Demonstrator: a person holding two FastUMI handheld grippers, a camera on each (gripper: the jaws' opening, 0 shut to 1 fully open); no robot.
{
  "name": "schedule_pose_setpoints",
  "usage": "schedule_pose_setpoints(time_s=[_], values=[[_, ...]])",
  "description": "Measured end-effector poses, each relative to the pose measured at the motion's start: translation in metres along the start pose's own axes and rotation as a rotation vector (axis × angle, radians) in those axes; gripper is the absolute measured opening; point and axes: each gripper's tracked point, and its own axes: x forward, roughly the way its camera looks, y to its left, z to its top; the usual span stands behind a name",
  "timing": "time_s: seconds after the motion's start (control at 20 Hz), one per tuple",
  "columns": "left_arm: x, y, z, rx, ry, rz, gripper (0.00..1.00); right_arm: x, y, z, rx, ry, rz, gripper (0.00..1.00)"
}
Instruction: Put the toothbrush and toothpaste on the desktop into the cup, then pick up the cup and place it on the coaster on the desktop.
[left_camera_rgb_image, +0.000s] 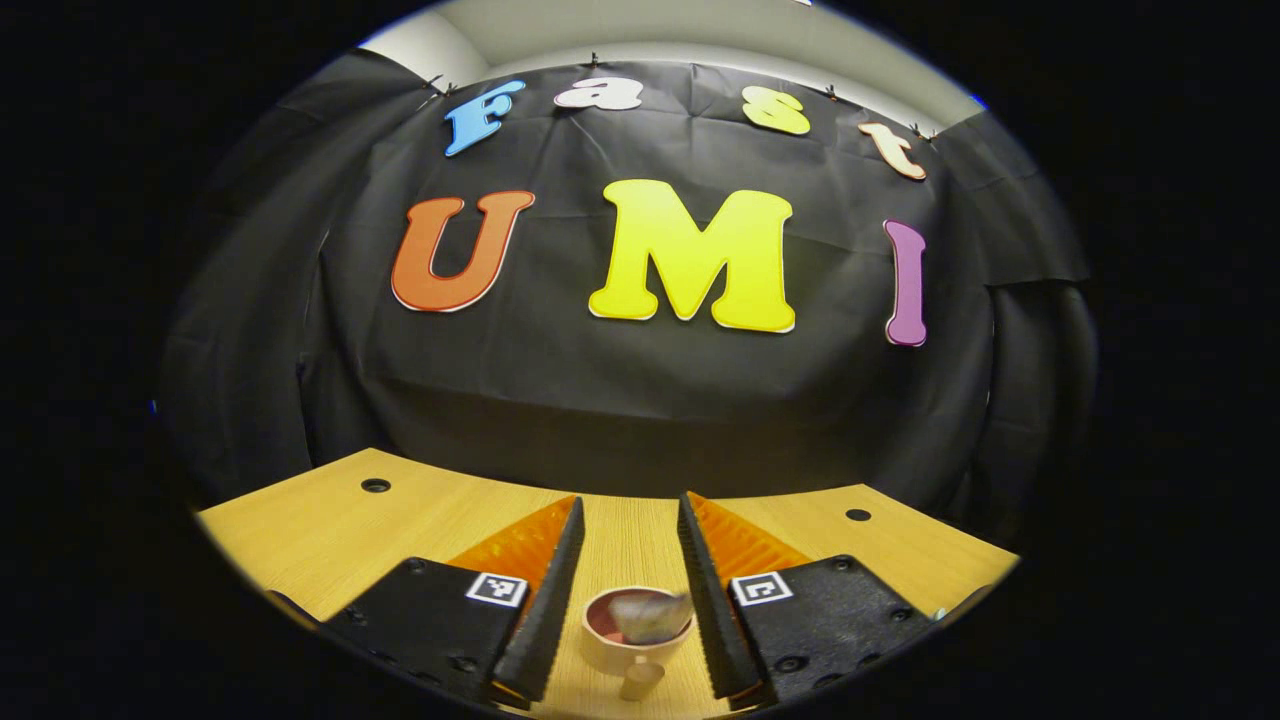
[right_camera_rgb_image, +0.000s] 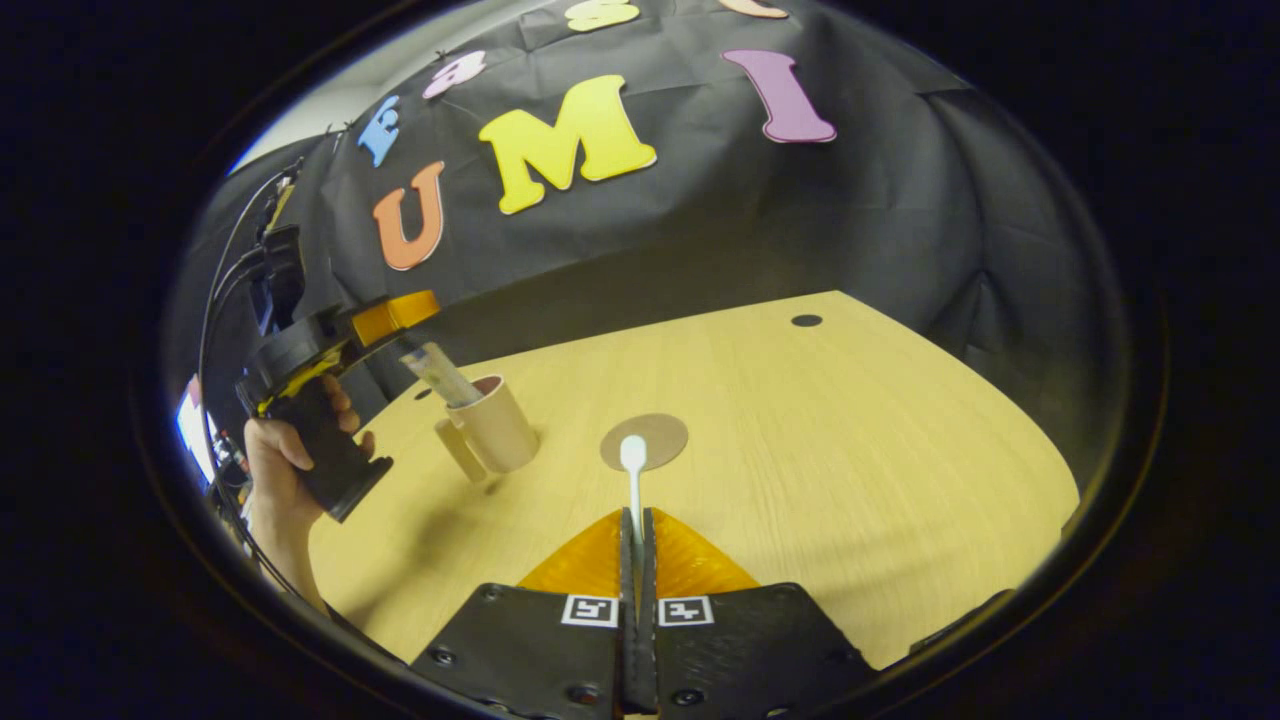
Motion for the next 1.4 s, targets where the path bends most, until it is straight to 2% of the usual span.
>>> schedule_pose_setpoints(time_s=[0.05,0.1,0.15,0.2,0.25,0.4,0.65,0.85,1.0,1.2,1.4], values=[[-0.004,0.005,-0.001,0.003,0.007,0.012,0.58,0.000,0.006,0.005,-0.014,-0.011,0.011,0.00],[-0.008,0.010,0.001,0.006,0.014,0.027,0.68,0.002,0.017,0.014,-0.033,-0.031,0.025,0.00],[-0.012,0.014,0.002,0.003,0.014,0.036,0.84,0.004,0.026,0.025,-0.054,-0.055,0.039,0.00],[-0.017,0.017,0.002,-0.004,0.013,0.041,0.95,0.005,0.033,0.035,-0.074,-0.081,0.057,0.00],[-0.023,0.021,0.005,-0.010,0.013,0.047,1.00,0.007,0.043,0.047,-0.093,-0.107,0.075,0.00],[-0.043,0.042,0.008,0.000,0.007,0.081,1.00,0.015,0.074,0.082,-0.151,-0.191,0.115,0.00],[-0.081,0.081,0.004,0.021,0.005,0.143,0.99,0.038,0.152,0.138,-0.243,-0.374,0.254,0.00],[-0.104,0.114,-0.011,0.026,0.029,0.204,0.99,0.058,0.227,0.149,-0.226,-0.418,0.454,0.00],[-0.118,0.134,-0.021,0.005,0.040,0.232,0.99,0.063,0.261,0.161,-0.249,-0.499,0.515,0.00],[-0.125,0.161,-0.026,-0.036,0.045,0.269,0.99,0.077,0.286,0.173,-0.240,-0.592,0.555,0.00],[-0.132,0.180,-0.035,-0.057,0.059,0.301,0.98,0.115,0.292,0.183,-0.251,-0.617,0.522,0.00]])
